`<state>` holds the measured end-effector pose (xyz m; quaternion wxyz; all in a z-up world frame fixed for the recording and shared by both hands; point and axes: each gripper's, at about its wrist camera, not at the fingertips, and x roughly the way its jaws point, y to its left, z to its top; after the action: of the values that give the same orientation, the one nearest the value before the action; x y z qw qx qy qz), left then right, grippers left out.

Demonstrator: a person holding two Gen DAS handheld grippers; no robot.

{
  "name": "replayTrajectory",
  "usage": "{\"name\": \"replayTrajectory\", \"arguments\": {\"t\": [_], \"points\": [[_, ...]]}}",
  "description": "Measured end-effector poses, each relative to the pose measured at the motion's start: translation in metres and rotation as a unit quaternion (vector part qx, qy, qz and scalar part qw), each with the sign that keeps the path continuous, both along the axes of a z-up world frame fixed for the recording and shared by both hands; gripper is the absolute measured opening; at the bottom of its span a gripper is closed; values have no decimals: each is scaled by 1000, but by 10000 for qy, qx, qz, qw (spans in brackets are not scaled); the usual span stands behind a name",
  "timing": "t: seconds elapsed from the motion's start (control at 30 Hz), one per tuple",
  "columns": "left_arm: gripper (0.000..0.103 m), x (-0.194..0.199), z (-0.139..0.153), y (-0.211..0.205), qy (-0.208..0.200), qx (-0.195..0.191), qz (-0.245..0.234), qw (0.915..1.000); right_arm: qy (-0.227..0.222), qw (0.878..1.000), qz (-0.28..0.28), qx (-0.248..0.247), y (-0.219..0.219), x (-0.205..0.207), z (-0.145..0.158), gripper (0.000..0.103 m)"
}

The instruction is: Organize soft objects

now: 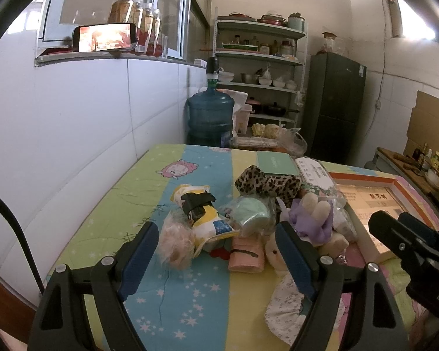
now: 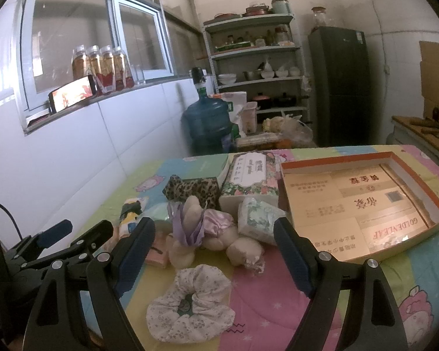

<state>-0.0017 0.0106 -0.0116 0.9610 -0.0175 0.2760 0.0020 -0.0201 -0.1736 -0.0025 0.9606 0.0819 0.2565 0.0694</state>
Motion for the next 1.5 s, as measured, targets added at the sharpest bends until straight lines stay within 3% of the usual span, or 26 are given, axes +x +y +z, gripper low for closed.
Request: {"name": "replayTrajectory", "arguments": {"t": [0.37, 0.67, 1.3, 1.37, 1.5], "points": [[82, -9, -12, 7, 88, -57, 72, 9999, 210, 9997, 102, 11, 5, 2, -9, 84], [82, -21, -26, 42, 145, -234, -95, 9996, 661, 9972, 340, 30, 11, 19, -32, 84], [82, 39, -53, 70, 550, -396, 8, 9977, 699, 9954, 627, -189, 31, 70, -42, 84], [77, 45, -56, 70, 557, -395, -3, 9977, 691, 9952, 666, -183, 33, 72, -43, 84], [49, 58, -65, 73, 852, -528, -79, 9949, 786, 9934, 831, -95, 34, 78, -47, 79]]}}
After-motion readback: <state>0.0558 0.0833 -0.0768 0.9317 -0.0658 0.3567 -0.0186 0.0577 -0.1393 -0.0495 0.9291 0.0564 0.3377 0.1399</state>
